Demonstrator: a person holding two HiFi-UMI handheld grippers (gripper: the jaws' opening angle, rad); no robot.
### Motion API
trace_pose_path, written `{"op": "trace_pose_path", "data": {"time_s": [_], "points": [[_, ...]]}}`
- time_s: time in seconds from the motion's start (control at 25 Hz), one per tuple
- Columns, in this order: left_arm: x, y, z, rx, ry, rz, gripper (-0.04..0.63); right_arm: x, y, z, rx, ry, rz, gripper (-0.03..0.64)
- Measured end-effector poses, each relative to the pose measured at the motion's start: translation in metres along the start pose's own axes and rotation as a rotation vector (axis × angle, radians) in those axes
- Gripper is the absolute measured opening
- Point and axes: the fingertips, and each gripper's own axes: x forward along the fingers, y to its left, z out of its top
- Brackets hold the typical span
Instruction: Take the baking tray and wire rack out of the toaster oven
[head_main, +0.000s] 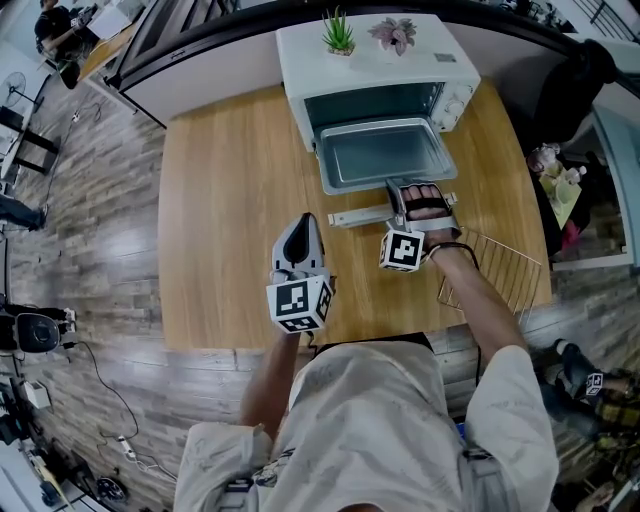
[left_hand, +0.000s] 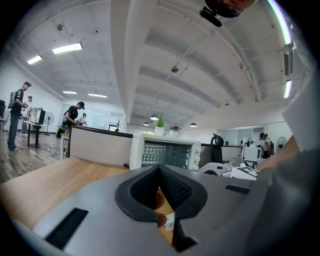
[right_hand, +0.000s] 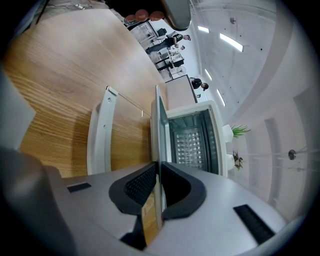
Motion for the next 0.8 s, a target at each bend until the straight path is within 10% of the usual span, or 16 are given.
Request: {"op": "trace_pose_path", "data": {"time_s": [0.8], "points": [[-0.002, -0.013, 0.003, 0.001, -0.020, -0.051, 0.014, -0.029, -0.017, -0.015, 0.006, 0.045, -0.086, 0.026]]}}
